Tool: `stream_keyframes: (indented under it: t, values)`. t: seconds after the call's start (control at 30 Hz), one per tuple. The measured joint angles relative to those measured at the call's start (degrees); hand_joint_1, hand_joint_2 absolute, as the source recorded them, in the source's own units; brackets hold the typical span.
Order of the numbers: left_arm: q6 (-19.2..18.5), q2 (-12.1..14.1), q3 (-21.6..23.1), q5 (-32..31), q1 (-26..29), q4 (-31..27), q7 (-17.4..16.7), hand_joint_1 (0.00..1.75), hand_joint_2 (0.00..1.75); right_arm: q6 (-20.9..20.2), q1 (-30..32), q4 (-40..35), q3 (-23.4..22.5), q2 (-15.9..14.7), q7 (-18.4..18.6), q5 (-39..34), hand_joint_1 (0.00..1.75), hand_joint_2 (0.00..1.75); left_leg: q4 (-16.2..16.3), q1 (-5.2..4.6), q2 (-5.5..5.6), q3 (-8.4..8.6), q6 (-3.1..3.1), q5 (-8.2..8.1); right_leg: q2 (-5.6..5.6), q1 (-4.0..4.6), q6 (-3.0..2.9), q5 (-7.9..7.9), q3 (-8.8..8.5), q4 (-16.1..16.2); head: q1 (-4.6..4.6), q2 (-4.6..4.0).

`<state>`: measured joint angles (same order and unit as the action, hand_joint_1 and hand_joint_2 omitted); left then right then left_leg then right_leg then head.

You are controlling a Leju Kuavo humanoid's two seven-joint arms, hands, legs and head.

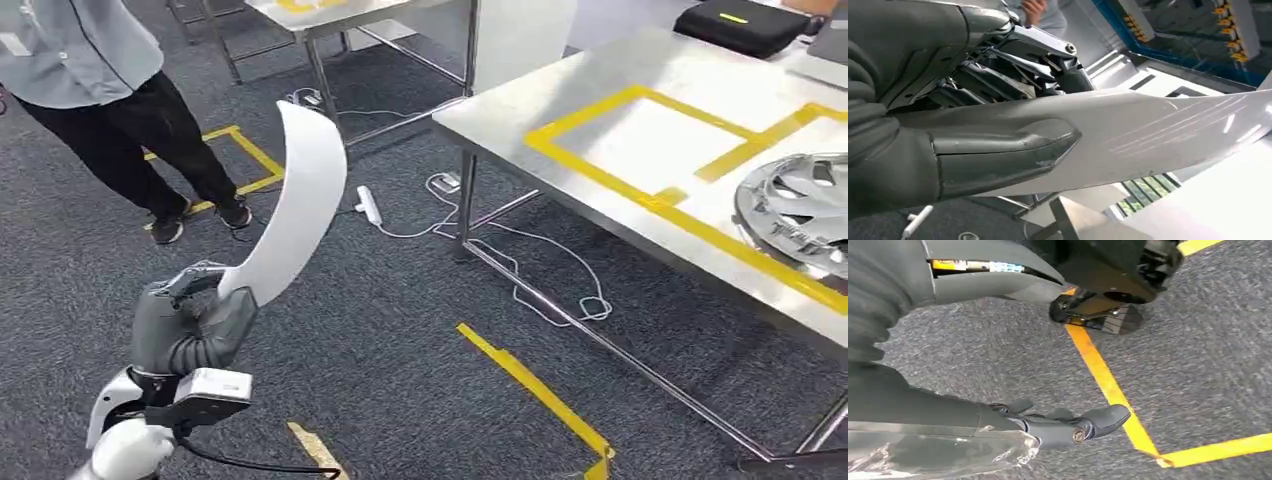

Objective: Take the parts from the cabinet and place them on the table.

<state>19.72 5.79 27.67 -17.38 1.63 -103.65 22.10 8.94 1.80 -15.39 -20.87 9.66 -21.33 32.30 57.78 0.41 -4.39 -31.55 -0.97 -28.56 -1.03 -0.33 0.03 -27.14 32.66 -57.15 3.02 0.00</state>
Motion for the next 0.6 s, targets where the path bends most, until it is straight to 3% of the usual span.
stream_keyframes:
  t: [0.03, 0.07, 0.13, 0.17, 0.2, 0.27, 0.3, 0.33, 0.4, 0.47, 0.5, 0.53, 0.57, 0.6]
  values:
    - [0.04, 0.00, -0.02, 0.02, 0.01, 0.00, 0.04, 1.75, 1.75, 0.00, -0.06, 0.00, 0.00, 0.00, -0.02, 0.02, 0.00, 1.75, 2.16, 0.13, 1.93, -0.92, -0.19, -1.82, 0.48, -0.08, -0.26, 0.05, 0.06, 0.00, -0.33, 0.00]
    - [0.09, 0.00, -0.02, 0.02, 0.08, 0.00, 0.07, 1.75, 1.75, 0.00, -0.20, 0.00, 0.00, 0.00, -0.04, 0.04, 0.00, 1.75, 6.06, 0.22, 2.91, -2.59, -0.34, -4.12, 0.93, -0.09, -0.47, 0.13, 0.10, 0.00, -0.50, 0.00]
    - [0.07, 0.11, -0.02, 0.02, 0.28, 0.07, 0.07, 1.75, 1.75, -0.07, -0.40, 0.07, 0.02, 0.00, -0.04, 0.13, 0.00, 1.75, 15.20, 0.24, 3.73, -6.92, -0.51, -7.78, 2.15, -0.05, -0.58, 0.17, 0.18, -0.04, -0.59, 0.00]
    - [0.09, 0.13, -0.02, 0.04, 0.31, 0.09, 0.07, 1.75, 1.75, -0.04, -0.34, 0.09, 0.02, 0.00, -0.04, 0.13, 0.00, 1.75, 17.09, 0.24, 3.81, -7.97, -0.50, -7.77, 2.78, -0.04, -0.59, 0.17, 0.13, -0.04, -0.61, 0.00]
    - [0.09, 0.15, -0.02, 0.04, 0.31, 0.09, 0.09, 1.75, 1.75, -0.04, -0.27, 0.13, 0.02, 0.00, -0.04, 0.13, 0.00, 1.75, 16.22, 0.25, 3.82, -7.73, -0.45, -6.27, 3.40, -0.04, -0.59, 0.17, 0.07, -0.05, -0.55, 0.00]
    - [0.09, 0.17, -0.02, 0.04, 0.29, 0.09, 0.09, 1.75, 1.75, -0.04, -0.27, 0.20, 0.02, 0.00, -0.04, 0.13, 0.00, 1.75, 8.59, 0.30, 4.33, -4.34, -0.13, -0.94, 4.82, -0.05, -0.53, 0.15, -0.08, -0.20, -0.59, 0.00]
    - [0.09, 0.17, -0.02, 0.04, 0.28, 0.09, 0.09, 1.75, 1.75, -0.07, -0.31, 0.22, 0.02, 0.02, -0.04, 0.13, 0.00, 1.75, 3.87, 0.42, 5.78, -2.11, 0.06, 1.43, 5.35, -0.08, -0.43, 0.10, -0.15, -0.29, -0.61, 0.00]
    - [0.09, 0.24, -0.02, 0.04, 0.27, 0.09, 0.11, 1.75, 1.75, -0.07, -0.43, 0.22, 0.02, 0.04, -0.04, 0.15, 0.00, 1.75, 1.39, 0.50, 7.87, -0.95, 0.37, 1.18, 5.91, 0.25, -0.10, -0.02, 0.10, -0.57, -0.54, 0.00]
    - [0.07, 0.22, -0.02, 0.04, 0.19, 0.09, 0.17, 1.75, 1.75, -0.07, -0.48, 0.24, 0.02, 0.04, -0.07, 0.15, 0.00, 1.75, 0.43, 0.48, 7.31, -0.84, 0.51, 0.75, 6.74, 0.03, 0.51, 0.27, 0.94, -0.75, -0.46, 0.00]
    - [0.11, 0.26, -0.02, 0.04, 0.05, 0.09, 0.20, 1.75, 1.75, -0.24, -0.09, 0.28, 0.02, 0.02, -0.07, 0.17, 0.00, 1.75, 0.15, 0.37, 6.60, -0.86, 1.24, 1.00, 7.45, -0.18, 1.35, 0.50, 1.17, -0.41, -0.50, 0.00]
    - [0.11, 0.15, -0.02, 0.04, -0.06, 0.09, 0.20, 1.75, 1.75, -0.28, 0.03, 0.31, 0.02, -0.04, -0.07, 0.18, 0.00, 1.75, -0.29, 0.71, 5.79, -0.70, 1.70, 1.29, 6.58, -0.24, 1.50, 0.00, 1.74, -0.98, -0.61, 0.00]
    - [0.11, 0.09, -0.02, 0.04, -0.07, 0.09, 0.20, 1.75, 1.75, -0.31, 0.02, 0.31, 0.02, -0.04, -0.09, 0.18, 0.00, 1.75, -0.29, 0.67, 5.42, -0.71, 2.01, 1.27, 4.05, 0.03, 1.73, -1.38, 2.63, -2.91, -0.11, 0.00]
    - [0.11, 0.04, -0.04, 0.04, 0.01, 0.09, 0.20, 1.75, 1.75, -0.39, -0.15, 0.31, 0.02, -0.04, -0.09, 0.18, 0.00, 1.75, -0.28, 0.58, 4.85, -0.72, 2.27, 1.21, 2.63, -0.10, 1.95, -3.55, 4.51, -6.85, 0.11, 0.00]
    - [0.11, 0.04, -0.04, 0.04, 0.11, 0.09, 0.20, 1.75, 1.75, -0.39, -0.30, 0.31, 0.02, -0.04, -0.09, 0.20, 0.00, 1.75, -0.28, 0.48, 4.15, -0.72, 2.35, 1.16, 1.95, -0.19, 2.11, -5.65, 6.69, -11.45, -0.04, 0.00]
